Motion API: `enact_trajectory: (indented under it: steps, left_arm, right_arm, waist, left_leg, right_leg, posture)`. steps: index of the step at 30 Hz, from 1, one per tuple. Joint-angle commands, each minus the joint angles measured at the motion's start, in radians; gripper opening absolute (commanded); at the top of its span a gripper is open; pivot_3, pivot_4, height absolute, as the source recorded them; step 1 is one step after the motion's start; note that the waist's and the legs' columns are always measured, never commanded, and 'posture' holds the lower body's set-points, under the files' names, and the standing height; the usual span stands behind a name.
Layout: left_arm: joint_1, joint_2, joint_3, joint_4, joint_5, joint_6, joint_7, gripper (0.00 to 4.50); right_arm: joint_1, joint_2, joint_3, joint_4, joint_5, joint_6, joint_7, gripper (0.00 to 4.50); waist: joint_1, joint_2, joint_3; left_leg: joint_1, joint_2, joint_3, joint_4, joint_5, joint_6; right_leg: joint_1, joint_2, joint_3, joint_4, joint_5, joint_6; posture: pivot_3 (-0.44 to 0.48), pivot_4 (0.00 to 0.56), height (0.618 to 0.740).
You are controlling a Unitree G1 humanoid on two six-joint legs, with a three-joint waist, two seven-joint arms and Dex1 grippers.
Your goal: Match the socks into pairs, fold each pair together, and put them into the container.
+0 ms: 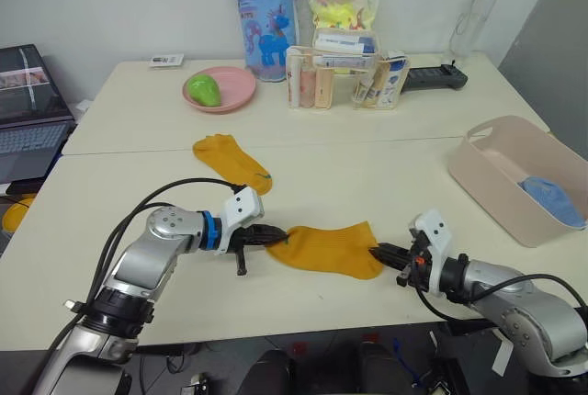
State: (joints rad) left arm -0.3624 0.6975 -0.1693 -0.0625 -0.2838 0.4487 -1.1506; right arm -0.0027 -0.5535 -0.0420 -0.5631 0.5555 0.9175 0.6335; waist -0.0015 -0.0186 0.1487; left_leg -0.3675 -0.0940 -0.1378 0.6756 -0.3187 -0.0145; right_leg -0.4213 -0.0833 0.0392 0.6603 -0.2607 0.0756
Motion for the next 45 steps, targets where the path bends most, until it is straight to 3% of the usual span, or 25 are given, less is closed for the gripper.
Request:
enact_trajectory:
  steps: [1,5,15,21,22,25,30,33,35,39,42,45]
  left_arm:
    - [0.009,0.045,0.051,-0.096,-0.083,0.101,-0.027,0.00]
    - [0.036,0.090,0.053,-0.141,-0.122,0.179,-0.042,0.00]
    - [0.065,0.001,0.001,-0.059,-0.006,0.079,0.096,0.00]
    - [0.064,-0.017,-0.005,-0.057,0.013,0.042,0.099,0.00]
    - [0.068,-0.013,-0.007,-0.056,0.019,0.026,0.092,0.00]
    - [0.074,-0.013,0.003,-0.052,0.020,0.012,0.087,0.60]
    - [0.053,-0.010,0.049,-0.021,0.011,-0.039,0.090,2.15]
    - [0.026,0.008,0.058,0.014,0.052,-0.162,0.086,3.20]
    - [-0.014,0.002,0.092,-0.003,0.006,-0.167,0.073,3.84]
    - [-0.028,0.011,0.096,-0.058,-0.059,-0.152,0.004,3.84]
    - [0.011,0.005,0.075,-0.079,-0.066,-0.170,-0.027,3.21]
    - [0.048,-0.009,0.037,-0.084,-0.024,-0.235,-0.030,2.26]
  right_arm:
    - [-0.002,-0.020,-0.068,-0.049,0.114,0.047,0.034,0.01]
    - [0.008,-0.048,-0.087,-0.041,0.172,0.077,0.046,0.01]
    - [-0.031,-0.057,-0.019,0.074,0.066,-0.033,0.027,0.01]
    - [-0.018,-0.077,-0.009,0.100,0.049,-0.069,0.049,0.01]
    - [-0.013,-0.070,-0.012,0.100,0.048,-0.072,0.043,0.25]
    - [-0.005,-0.058,-0.026,0.091,0.063,-0.071,0.035,1.09]
    - [0.002,-0.077,-0.063,0.086,0.044,-0.095,0.023,2.80]
    - [-0.005,-0.092,-0.095,0.078,0.065,-0.103,0.036,3.93]
    - [-0.020,-0.098,-0.124,0.061,0.106,-0.092,0.051,3.95]
    - [-0.065,-0.133,-0.063,0.035,0.058,-0.139,0.081,3.95]
    - [-0.095,-0.163,0.062,0.038,-0.063,-0.245,0.113,3.30]
    - [-0.121,-0.156,0.148,0.075,-0.160,-0.347,0.124,2.24]
  waist:
    - [0.000,0.000,0.000]
    - [0.000,0.000,0.000]
    - [0.003,0.000,0.000]
    - [0.002,0.000,0.000]
    - [0.002,0.000,0.000]
    - [0.002,0.000,0.000]
    - [0.002,0.000,0.000]
    - [0.003,0.000,0.000]
    - [0.003,-0.001,0.000]
    - [0.000,0.000,0.000]
    - [-0.001,0.000,0.000]
    - [-0.002,0.000,0.000]
  left_leg:
    - [0.000,0.000,0.000,0.000,0.000,0.000]
    - [0.000,0.000,0.000,0.000,0.000,0.000]
    - [0.001,0.000,0.000,0.000,0.000,0.000]
    - [0.001,0.000,0.001,0.000,0.000,0.000]
    - [0.001,0.000,0.000,0.000,0.000,0.000]
    - [0.001,0.000,0.001,0.000,0.000,0.000]
    - [0.001,0.000,0.000,0.000,0.000,0.000]
    - [0.001,0.000,0.000,0.000,0.000,0.000]
    - [0.001,0.000,0.000,0.000,0.000,0.000]
    - [0.001,0.000,0.001,0.000,0.000,0.000]
    - [0.001,0.000,0.001,0.000,0.000,0.000]
    - [0.001,0.001,0.001,0.000,0.000,0.000]
  right_leg:
    - [0.000,0.000,0.000,0.000,0.000,0.000]
    - [0.000,0.000,0.000,0.000,0.000,0.000]
    - [0.001,0.000,0.000,-0.001,0.000,0.000]
    - [0.001,0.000,0.000,0.000,0.000,0.000]
    - [0.001,0.000,0.000,0.000,0.000,0.000]
    - [0.001,0.000,0.000,0.000,0.000,0.000]
    - [0.001,0.000,0.000,0.000,0.000,0.000]
    - [0.001,0.000,0.000,0.000,0.000,0.000]
    - [0.001,0.000,0.000,0.000,0.000,0.000]
    - [0.001,0.000,0.000,0.000,0.000,0.000]
    - [0.001,0.000,0.000,0.000,0.000,0.000]
    - [0.001,0.000,0.000,0.000,0.000,0.000]
  posture:
    - [0.000,0.150,0.740]
    - [0.000,0.150,0.740]
    - [0.000,0.150,0.740]
    - [0.000,0.150,0.740]
    - [0.000,0.150,0.740]
    - [0.000,0.150,0.740]
    - [0.000,0.150,0.740]
    - [0.000,0.150,0.740]
    - [0.000,0.150,0.740]
    - [0.000,0.150,0.740]
    - [0.000,0.150,0.740]
    - [0.000,0.150,0.740]
